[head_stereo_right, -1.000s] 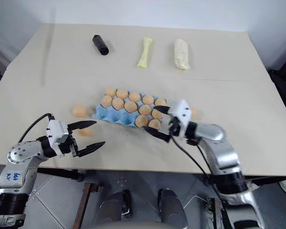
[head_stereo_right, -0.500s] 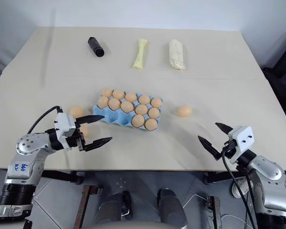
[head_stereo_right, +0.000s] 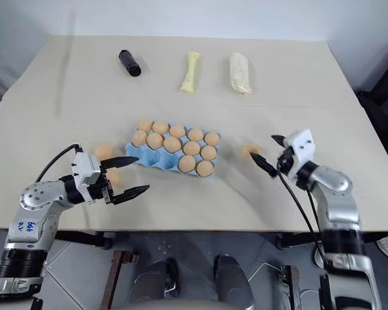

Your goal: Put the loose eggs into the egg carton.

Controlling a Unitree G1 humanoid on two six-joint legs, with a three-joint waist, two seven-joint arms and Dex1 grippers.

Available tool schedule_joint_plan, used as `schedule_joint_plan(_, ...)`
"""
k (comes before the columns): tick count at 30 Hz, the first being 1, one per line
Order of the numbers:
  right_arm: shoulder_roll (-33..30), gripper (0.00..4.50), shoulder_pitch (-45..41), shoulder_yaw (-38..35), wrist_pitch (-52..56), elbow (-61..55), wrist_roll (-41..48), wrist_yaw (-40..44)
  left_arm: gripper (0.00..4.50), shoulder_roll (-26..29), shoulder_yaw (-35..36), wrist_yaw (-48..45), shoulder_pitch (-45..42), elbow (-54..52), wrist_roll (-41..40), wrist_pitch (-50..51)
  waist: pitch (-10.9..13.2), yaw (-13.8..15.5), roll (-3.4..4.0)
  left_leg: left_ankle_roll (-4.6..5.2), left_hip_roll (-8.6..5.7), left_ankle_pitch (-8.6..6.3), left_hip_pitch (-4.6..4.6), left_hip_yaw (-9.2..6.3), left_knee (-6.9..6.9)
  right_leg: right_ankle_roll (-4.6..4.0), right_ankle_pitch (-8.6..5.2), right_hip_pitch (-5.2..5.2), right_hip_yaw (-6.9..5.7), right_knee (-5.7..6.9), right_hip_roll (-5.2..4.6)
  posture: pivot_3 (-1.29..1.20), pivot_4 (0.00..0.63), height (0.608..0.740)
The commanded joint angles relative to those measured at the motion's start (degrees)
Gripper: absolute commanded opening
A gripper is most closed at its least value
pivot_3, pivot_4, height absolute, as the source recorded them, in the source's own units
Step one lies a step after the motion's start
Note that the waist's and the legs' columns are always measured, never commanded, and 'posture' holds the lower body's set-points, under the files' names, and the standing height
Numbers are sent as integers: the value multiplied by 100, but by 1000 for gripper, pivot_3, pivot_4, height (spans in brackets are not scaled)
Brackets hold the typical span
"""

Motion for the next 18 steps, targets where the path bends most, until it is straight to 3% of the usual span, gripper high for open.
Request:
schedule_joint_plan(1, 72, 4479, -370, 240, -4, 552, -186, 124, 4500, 13, 167, 107, 141, -325, -80, -35, 0, 5, 0, 6, 0, 3, 0, 0, -1, 0, 0, -1, -1, 0, 0, 0, 150, 740)
schedule_joint_plan(2, 94, 4479, -469, 293, -104, 726, -259, 124, 4500, 9, 184, 154, 161, -342, -69, -37, 0, 15, 0, 14, 3, 8, -1, 0, -1, -1, -1, -1, -2, 0, 2, 0, 150, 740)
schedule_joint_plan(5, 238, 3906, -817, 372, -258, 1335, -422, 7, 4500, 18, 283, 262, 312, -488, -99, -14, 1, 25, 1, 15, 3, 8, -4, 1, -1, 0, -1, -3, -4, -2, 1, 0, 150, 740)
schedule_joint_plan(10, 304, 2376, -911, 409, -379, 1395, -321, 312, 4500, 47, 404, 349, 470, -605, -117, 10, 1, 13, 2, 0, 2, -4, -5, 9, -1, 0, -1, -4, -3, -3, -3, 0, 150, 740)
schedule_joint_plan(15, 446, 2275, -892, 412, 142, 363, 133, 625, 4500, 52, 591, 473, 576, -640, -156, 35, 2, -48, 3, -4, 6, -5, -4, 9, 0, -1, -1, -9, -2, 6, -1, 0, 150, 740)
schedule_joint_plan(18, 753, 2275, -1067, 757, 1029, -753, 464, 643, 4500, 93, 865, 573, 683, -595, -254, 109, 2, -127, 3, -8, 10, -5, -4, 8, -1, -1, -1, -9, -4, 12, -1, 0, 150, 740)
